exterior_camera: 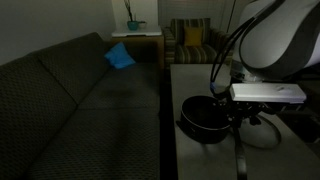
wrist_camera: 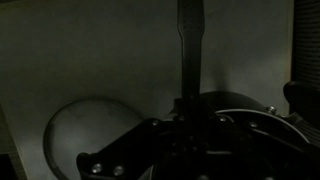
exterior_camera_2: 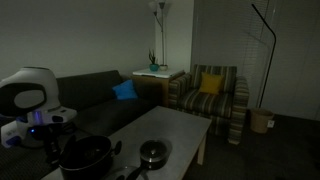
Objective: Put the black ladle inside the black pot
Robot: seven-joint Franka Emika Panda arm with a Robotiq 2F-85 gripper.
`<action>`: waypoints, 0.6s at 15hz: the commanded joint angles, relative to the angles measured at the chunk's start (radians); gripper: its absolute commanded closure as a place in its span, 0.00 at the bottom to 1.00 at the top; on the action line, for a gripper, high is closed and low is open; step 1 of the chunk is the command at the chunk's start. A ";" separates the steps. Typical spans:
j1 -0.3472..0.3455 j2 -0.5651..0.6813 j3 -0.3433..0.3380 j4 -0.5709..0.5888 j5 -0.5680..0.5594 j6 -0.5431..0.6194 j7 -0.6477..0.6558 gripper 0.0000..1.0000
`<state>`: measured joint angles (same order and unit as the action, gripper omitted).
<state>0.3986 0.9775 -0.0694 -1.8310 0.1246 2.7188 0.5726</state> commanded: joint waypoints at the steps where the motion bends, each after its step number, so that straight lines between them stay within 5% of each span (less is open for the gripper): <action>1: -0.093 -0.017 0.074 0.080 -0.009 -0.167 -0.148 0.96; 5: -0.189 -0.003 0.143 0.252 -0.007 -0.464 -0.320 0.96; 9: -0.228 0.105 0.138 0.514 -0.020 -0.790 -0.397 0.96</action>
<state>0.2106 0.9850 0.0481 -1.5013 0.1208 2.1200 0.2414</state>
